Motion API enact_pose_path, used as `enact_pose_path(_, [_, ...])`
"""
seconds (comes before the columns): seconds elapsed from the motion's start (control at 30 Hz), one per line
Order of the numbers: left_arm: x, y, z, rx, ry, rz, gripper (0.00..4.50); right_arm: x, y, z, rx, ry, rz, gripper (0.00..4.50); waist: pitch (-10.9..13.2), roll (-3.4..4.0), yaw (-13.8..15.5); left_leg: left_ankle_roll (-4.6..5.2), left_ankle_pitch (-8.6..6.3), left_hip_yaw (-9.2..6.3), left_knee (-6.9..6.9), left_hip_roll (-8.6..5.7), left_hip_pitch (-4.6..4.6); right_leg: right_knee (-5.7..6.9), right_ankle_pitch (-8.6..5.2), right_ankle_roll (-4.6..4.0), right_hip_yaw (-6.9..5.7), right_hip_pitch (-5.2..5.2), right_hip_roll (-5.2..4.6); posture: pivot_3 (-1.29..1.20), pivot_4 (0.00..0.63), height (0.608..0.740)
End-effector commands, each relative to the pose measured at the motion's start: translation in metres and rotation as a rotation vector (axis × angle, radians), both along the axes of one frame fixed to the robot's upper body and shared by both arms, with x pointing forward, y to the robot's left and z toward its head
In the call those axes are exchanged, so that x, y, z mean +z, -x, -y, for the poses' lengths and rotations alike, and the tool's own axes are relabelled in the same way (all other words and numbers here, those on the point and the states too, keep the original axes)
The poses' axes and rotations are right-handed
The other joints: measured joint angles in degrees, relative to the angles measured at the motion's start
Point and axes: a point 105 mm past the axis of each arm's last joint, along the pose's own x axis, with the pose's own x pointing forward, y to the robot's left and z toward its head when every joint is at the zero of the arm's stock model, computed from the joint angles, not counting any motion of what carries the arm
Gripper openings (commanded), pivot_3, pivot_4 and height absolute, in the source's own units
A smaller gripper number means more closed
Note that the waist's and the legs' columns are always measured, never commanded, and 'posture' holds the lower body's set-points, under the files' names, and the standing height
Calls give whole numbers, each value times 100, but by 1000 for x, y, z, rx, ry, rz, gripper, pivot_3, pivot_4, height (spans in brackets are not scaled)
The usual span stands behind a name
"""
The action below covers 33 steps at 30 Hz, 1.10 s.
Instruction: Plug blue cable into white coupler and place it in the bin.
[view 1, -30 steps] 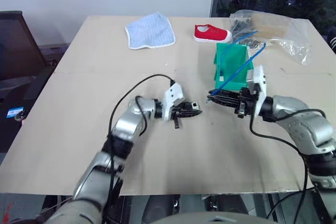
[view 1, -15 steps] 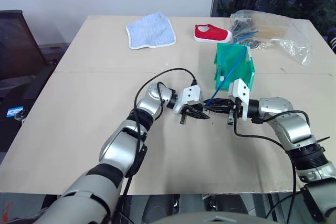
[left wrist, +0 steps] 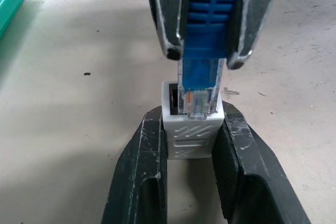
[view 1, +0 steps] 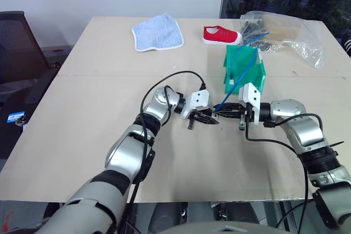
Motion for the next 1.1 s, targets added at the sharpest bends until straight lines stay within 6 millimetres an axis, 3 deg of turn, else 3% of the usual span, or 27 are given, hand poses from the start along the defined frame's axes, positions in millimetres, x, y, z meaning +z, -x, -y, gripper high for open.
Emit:
enact_pose_path(0.03, [-2,1,0,-17,-25,7,566,-3,-1,4,4,38,-5,0,0,0,-1,0,0,0,0,0,0,0,0,0,0,0,0,0,150,740])
enact_pose_path(1.1, [-3,2,2,-29,-33,5,566,1,3,9,-5,10,-26,0,0,0,5,-2,1,0,0,0,-1,-1,0,0,-1,0,-1,0,150,740])
